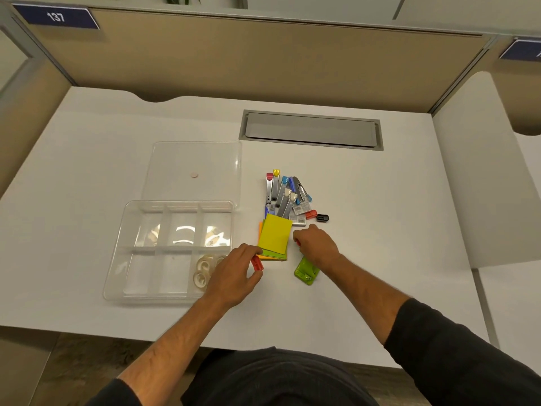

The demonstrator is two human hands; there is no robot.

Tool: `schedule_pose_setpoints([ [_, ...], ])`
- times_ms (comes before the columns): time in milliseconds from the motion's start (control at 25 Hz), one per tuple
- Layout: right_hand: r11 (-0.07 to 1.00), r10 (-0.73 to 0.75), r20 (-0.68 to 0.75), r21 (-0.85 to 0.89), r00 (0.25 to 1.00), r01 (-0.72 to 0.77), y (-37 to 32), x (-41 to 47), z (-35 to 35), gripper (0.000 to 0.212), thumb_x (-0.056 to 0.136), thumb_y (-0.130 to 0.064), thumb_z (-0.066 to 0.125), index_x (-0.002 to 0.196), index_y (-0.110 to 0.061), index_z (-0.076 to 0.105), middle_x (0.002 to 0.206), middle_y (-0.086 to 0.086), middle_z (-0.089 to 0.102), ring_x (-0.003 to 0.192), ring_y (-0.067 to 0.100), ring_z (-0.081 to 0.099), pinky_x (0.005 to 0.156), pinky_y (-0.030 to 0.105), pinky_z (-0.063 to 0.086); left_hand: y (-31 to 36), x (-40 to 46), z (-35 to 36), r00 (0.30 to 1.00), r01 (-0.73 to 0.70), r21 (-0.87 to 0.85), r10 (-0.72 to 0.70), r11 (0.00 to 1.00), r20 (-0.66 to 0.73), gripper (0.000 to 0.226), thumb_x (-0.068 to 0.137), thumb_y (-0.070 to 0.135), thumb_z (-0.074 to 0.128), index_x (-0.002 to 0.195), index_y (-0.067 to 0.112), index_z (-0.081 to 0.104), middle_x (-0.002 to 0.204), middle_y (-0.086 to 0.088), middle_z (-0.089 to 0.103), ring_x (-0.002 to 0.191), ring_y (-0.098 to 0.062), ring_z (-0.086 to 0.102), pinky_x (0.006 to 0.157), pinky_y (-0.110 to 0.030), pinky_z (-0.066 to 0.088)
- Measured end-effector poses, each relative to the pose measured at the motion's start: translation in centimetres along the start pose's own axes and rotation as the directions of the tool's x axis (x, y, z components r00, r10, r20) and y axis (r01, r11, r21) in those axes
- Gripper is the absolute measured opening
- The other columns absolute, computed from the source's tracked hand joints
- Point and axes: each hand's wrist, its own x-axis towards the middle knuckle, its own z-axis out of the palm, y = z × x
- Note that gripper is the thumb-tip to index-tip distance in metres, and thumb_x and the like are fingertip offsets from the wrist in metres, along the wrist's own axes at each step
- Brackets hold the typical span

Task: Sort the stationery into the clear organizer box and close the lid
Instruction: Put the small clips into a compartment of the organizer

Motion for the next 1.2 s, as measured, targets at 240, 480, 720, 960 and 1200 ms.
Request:
schedule_pose_setpoints([
  [240,0.999,-0.035,-0.017,-0.013,0.999,0.035,0.2,0.7,0.4,0.018,0.093,-0.010,0.052,0.111,-0.013,0.054,0.106,0.015,0.060,0.098,0.031,0.053,0.069,0.035,0.039,-0.4,0.2,-0.3,1.000,0.002,-0.012,-0.002,1.000,-0.026,0.039,0.089,0.036,0.066,0.125,0.028,0.053,0.121,0.010,0.058,0.106,-0.011,0.056,0.085,-0.027,0.052],
  [480,0.948,0.016,-0.110,0.318,0.994,0.020,-1.6,-0.2,-0.7,0.024,0.095,-0.026,0.056,0.119,-0.025,0.059,0.110,0.007,0.056,0.101,0.023,0.054,0.078,0.034,0.048,-0.1,-0.5,-0.3,0.999,0.000,-0.014,-0.001,1.000,-0.043,0.040,0.089,0.031,0.066,0.127,0.027,0.052,0.122,0.009,0.058,0.106,-0.011,0.056,0.086,-0.027,0.052],
  [720,0.874,-0.018,-0.212,0.471,0.977,0.118,-5.5,-2.0,-1.5,0.026,0.090,-0.024,0.063,0.116,-0.025,0.062,0.107,0.001,0.063,0.098,0.016,0.049,0.078,0.028,0.042,-0.6,-2.2,-1.5,0.996,0.010,-0.036,-0.014,0.999,-0.093,0.038,0.093,0.034,0.059,0.130,0.026,0.054,0.121,0.010,0.056,0.108,-0.009,0.054,0.087,-0.024,0.049],
  [960,0.805,-0.010,-0.250,0.572,0.968,0.156,-10.6,-2.6,-2.6,0.027,0.086,-0.019,0.068,0.112,-0.022,0.065,0.104,-0.001,0.066,0.092,0.012,0.051,0.080,0.026,0.040,-5.0,-3.4,-4.6,0.997,0.007,0.023,-0.005,1.000,-0.080,0.033,0.092,0.040,0.059,0.122,0.025,0.059,0.116,0.012,0.052,0.103,-0.008,0.054,0.082,-0.019,0.048],
  [1200,0.739,0.072,-0.280,0.660,0.957,0.137,-16.5,-1.2,-2.3,0.023,0.081,-0.016,0.072,0.103,-0.021,0.069,0.089,-0.007,0.068,0.084,0.013,0.061,0.080,0.032,0.051,-11.4,-4.8,-8.1,0.998,0.015,0.019,-0.014,1.000,-0.066,0.037,0.087,0.035,0.062,0.123,0.028,0.055,0.117,0.013,0.058,0.106,-0.008,0.053,0.088,-0.025,0.050],
])
